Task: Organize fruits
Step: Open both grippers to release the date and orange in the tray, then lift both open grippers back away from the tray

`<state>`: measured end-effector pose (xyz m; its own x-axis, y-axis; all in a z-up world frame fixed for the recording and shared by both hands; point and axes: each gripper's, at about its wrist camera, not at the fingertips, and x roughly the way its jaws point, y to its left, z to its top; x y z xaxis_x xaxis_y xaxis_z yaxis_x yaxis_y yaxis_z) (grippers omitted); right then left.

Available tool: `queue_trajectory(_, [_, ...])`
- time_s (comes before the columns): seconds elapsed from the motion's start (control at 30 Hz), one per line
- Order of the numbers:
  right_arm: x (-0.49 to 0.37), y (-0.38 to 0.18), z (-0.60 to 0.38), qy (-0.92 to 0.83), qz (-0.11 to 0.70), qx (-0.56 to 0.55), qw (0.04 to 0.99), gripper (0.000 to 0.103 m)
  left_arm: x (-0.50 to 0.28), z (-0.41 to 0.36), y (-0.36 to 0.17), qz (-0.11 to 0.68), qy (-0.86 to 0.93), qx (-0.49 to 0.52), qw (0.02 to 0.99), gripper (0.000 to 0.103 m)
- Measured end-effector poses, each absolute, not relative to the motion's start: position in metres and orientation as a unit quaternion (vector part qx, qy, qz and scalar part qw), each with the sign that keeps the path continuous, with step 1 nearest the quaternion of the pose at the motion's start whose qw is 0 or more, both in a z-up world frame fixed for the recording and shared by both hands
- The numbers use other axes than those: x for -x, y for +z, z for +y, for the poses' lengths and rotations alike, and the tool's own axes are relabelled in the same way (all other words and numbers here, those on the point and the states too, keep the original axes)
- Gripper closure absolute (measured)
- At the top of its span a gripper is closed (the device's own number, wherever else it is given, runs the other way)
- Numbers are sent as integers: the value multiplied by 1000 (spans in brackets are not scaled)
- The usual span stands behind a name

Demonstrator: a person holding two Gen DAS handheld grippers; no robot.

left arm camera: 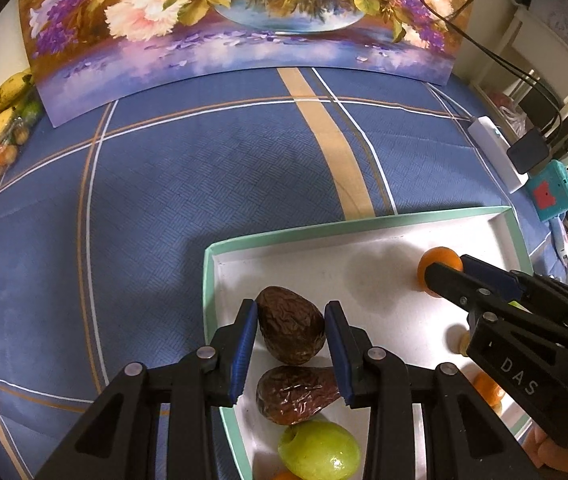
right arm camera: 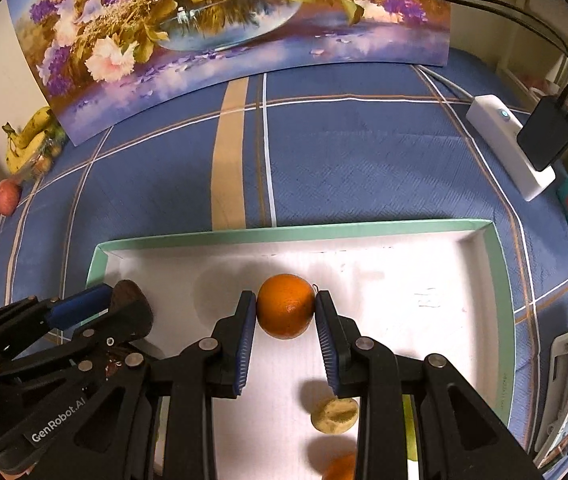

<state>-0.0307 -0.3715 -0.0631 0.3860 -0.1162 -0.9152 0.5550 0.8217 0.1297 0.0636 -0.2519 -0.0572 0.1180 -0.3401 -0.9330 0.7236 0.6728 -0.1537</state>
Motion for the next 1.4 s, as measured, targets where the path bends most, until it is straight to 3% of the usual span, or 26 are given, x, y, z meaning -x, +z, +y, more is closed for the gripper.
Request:
queue_trajectory(0.67, [38, -55, -363, -216, 508, -198, 810, 66, -65, -220, -26, 555, -366, -141, 733, 63])
queue_trajectory(0.73, [40, -52, -360, -216, 507, -192, 812, 66, -67, -212, -24, 558, -359, -134, 736, 57])
queue_trajectory(0.8, [43, -49, -356, -218, 506, -185, 813, 66, -70, -203, -23, 562, -347, -123, 741, 30])
queue_trajectory(0.83, [44, -47, -355, -220, 506, -182, 814, 65, -72, -198, -23, 562, -340, -119, 745, 30])
queue_trajectory(0.9, [47, -46, -352, -222, 507, -178, 814, 47, -76, -188, -23, 565, -324, -114, 750, 22])
queue_trajectory(1.0, [50, -44, -346, -225, 508, -168, 814, 39, -80, -171, -25, 564, -296, -111, 763, 4])
queue_trajectory(1.17, [58, -39, -340, -231, 502, -170, 816, 21, -78, -150, -28, 558, -259, -132, 777, 0])
queue_trajectory(1.27, [62, -38, -334, -226, 496, -176, 820, 20, -75, -139, -27, 548, -248, -150, 785, 0])
queue_trajectory(1.4, [66, -35, -325, -218, 487, -184, 825, 11, -67, -126, -24, 543, -241, -148, 791, 0])
